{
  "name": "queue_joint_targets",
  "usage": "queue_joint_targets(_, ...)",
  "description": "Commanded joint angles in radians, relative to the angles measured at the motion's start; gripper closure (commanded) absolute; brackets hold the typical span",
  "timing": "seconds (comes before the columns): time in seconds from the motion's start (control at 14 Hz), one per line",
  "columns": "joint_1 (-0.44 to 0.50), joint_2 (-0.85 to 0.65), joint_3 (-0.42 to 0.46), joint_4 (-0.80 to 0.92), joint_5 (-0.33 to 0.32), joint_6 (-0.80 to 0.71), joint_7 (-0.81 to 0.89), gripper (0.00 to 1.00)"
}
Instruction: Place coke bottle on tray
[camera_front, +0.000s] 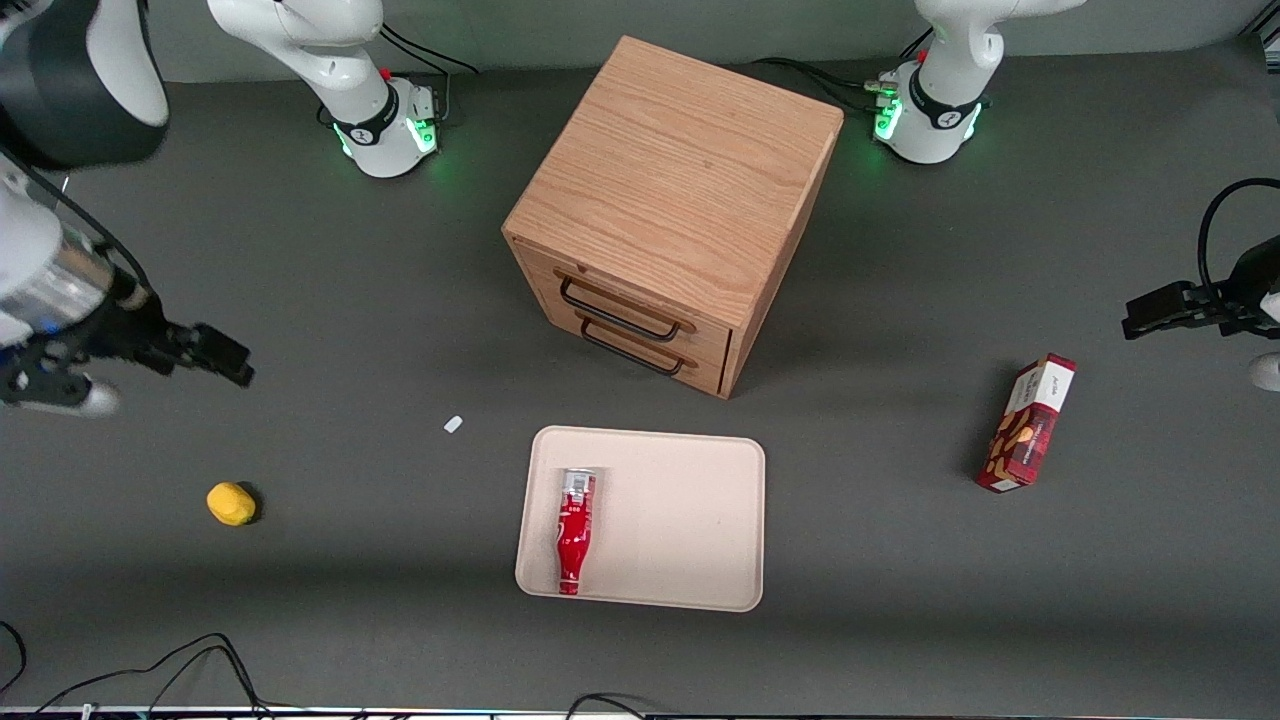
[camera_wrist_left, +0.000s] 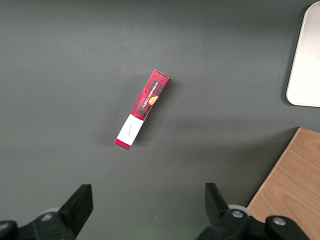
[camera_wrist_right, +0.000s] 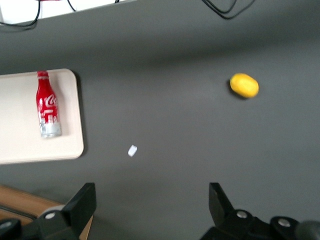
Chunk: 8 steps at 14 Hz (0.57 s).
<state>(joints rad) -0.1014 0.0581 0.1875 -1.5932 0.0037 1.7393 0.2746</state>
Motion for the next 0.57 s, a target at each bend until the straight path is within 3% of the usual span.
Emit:
queue_joint_targets(0.0,0.003,-0.145,-0.066,-0.152,0.059,0.0,-0.104,0.0)
queue_joint_targets(0.5,0.003,-0.147,-0.066,-0.142,0.052,-0.066,-0.11,0.0)
